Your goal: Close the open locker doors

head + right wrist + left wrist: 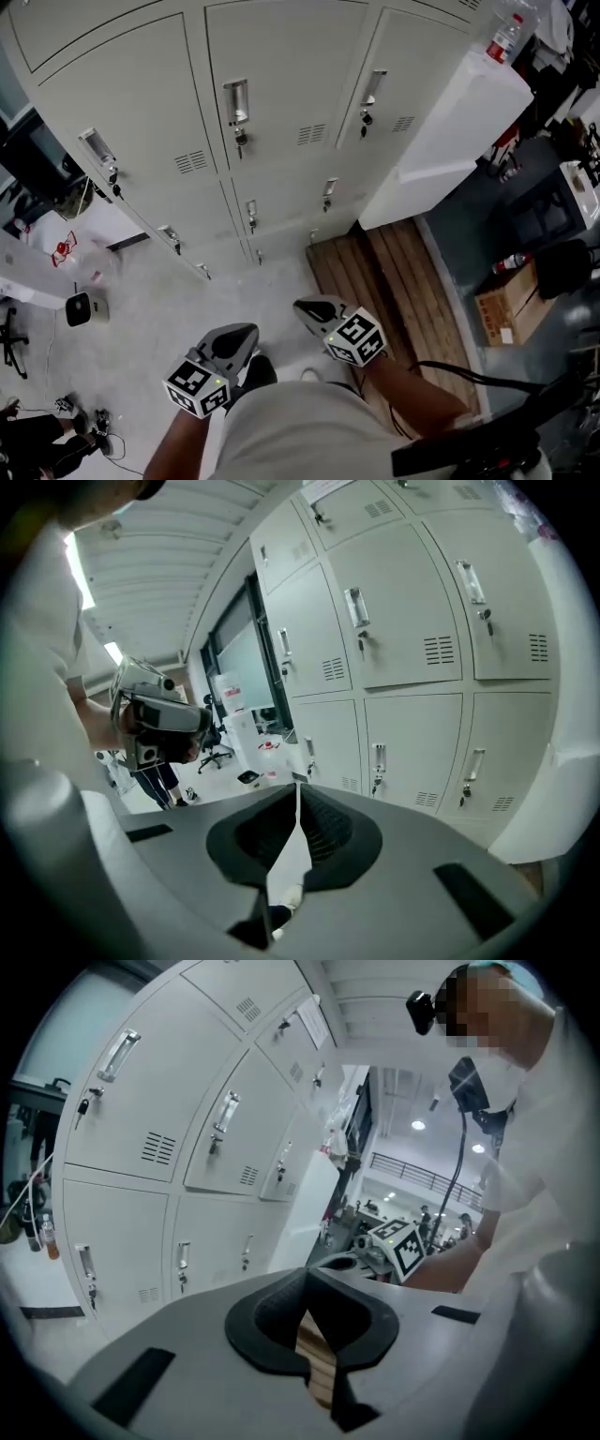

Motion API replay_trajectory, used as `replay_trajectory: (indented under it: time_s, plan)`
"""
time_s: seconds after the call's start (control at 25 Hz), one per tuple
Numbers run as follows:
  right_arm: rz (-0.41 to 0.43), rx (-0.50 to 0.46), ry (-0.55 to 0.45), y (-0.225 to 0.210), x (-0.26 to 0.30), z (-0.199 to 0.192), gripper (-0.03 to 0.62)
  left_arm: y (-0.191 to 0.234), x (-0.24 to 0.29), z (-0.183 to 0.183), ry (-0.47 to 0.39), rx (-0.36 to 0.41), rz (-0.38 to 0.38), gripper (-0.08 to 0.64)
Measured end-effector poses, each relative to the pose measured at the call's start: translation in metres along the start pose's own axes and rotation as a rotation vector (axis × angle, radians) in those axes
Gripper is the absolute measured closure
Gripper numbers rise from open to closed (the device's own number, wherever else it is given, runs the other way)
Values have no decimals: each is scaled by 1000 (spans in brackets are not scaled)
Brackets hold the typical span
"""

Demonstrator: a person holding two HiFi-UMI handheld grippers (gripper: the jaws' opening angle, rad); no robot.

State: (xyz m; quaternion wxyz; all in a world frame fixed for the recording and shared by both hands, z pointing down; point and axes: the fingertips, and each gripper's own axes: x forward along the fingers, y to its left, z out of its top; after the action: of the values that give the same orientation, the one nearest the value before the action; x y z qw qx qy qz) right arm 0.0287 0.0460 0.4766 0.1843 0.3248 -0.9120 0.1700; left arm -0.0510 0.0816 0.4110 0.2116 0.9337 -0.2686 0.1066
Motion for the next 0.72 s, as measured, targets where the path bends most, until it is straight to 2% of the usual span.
replay_trajectory:
  time_s: [0.2, 0.36, 0.56, 0.72]
  plan:
    - [55, -60, -17, 30, -67, -22, 568, -66, 2, -10, -19, -12, 49, 549]
    - [105, -89, -15, 51, -105, -37, 569, -107, 1, -28, -6, -54, 84, 549]
    - [151, -106, -33, 76, -124, -45, 569, -135, -4, -45, 23, -58, 77, 549]
    - [149, -116, -56, 92, -127, -37, 569, -141, -6, -42, 26, -36, 43, 549]
